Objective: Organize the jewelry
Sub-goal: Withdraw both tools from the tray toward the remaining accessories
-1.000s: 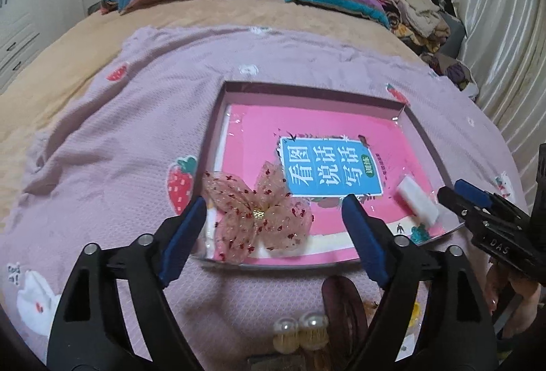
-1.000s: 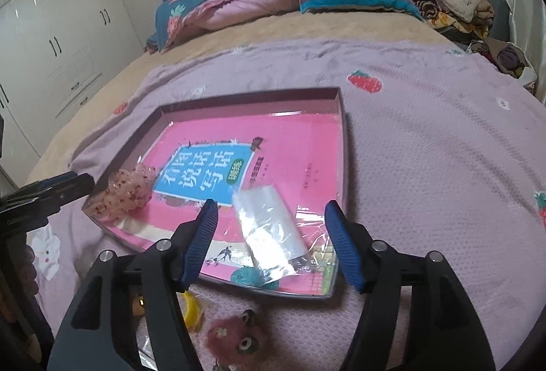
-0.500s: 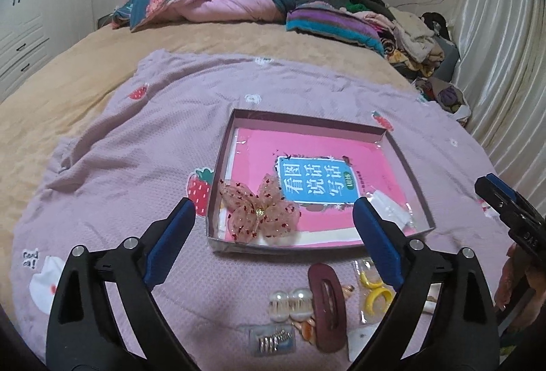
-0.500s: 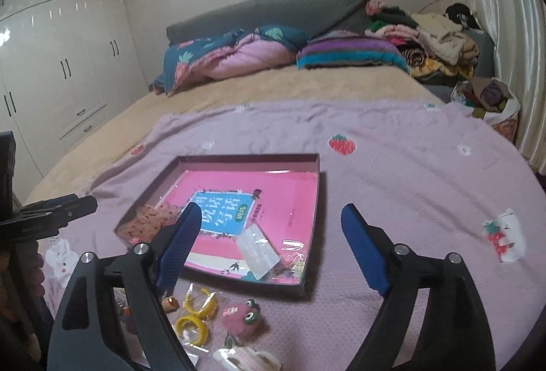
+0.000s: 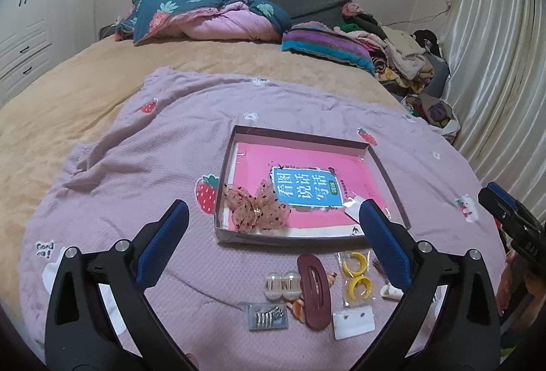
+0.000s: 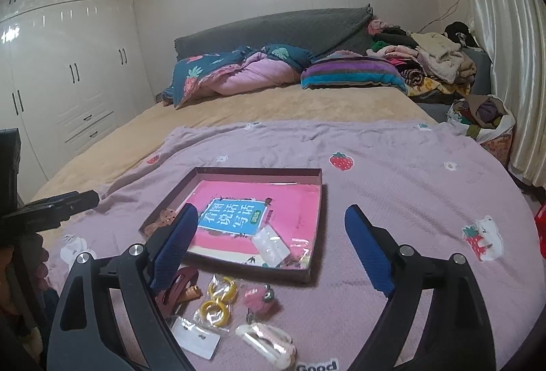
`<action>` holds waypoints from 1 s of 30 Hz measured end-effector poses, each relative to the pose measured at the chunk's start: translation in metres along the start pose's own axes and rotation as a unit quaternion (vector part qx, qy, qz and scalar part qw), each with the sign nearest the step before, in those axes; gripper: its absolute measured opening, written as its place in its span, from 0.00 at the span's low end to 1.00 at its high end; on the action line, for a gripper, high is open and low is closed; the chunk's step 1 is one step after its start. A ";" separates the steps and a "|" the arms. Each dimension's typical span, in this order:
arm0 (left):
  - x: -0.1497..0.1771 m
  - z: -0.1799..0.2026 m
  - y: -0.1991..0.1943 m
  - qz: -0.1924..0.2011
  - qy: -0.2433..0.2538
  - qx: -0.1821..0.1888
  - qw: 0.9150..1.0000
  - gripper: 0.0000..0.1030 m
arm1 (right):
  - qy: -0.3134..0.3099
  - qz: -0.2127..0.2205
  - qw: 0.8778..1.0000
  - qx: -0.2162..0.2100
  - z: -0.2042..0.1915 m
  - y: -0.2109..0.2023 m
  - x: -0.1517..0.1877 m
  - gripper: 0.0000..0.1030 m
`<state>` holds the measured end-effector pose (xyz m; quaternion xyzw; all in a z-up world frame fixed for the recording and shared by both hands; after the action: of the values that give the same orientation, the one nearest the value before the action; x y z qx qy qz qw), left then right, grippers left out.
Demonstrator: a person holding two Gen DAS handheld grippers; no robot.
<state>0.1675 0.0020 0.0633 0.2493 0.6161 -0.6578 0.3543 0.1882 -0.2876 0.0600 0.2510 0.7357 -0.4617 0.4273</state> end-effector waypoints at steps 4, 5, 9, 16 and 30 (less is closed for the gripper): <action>0.004 -0.001 -0.010 0.004 0.001 0.004 1.000 0.91 | 0.002 -0.007 1.000 0.006 -0.001 -0.008 0.005 0.85; 0.006 -0.001 -0.012 0.003 0.003 0.005 1.000 0.91 | 0.001 -0.008 1.000 0.007 -0.002 -0.010 0.008 0.85; 0.013 -0.003 -0.016 0.001 0.002 0.005 1.000 0.91 | -0.001 -0.013 1.000 0.010 -0.004 -0.018 0.016 0.85; 0.027 -0.003 -0.022 -0.008 0.012 0.002 1.000 0.91 | -0.005 -0.019 1.000 0.010 -0.008 -0.030 0.026 0.86; 0.057 -0.004 -0.029 -0.027 0.033 -0.004 0.999 0.91 | -0.018 -0.045 0.999 0.000 -0.019 -0.039 0.051 0.87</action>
<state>0.1094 -0.0037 0.0377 0.2525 0.6368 -0.6561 0.3166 0.1251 -0.2895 0.0383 0.2089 0.7383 -0.4852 0.4194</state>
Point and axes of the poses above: each gripper's, at about its wrist camera, not at the fingertips, and y roughly the way its jaws point, z to its right, x to its underside, the point moved 4 cm from there along y, roughly the way its jaws point, and after that the axes turned 6 degrees about -x, right-handed, at the moved point
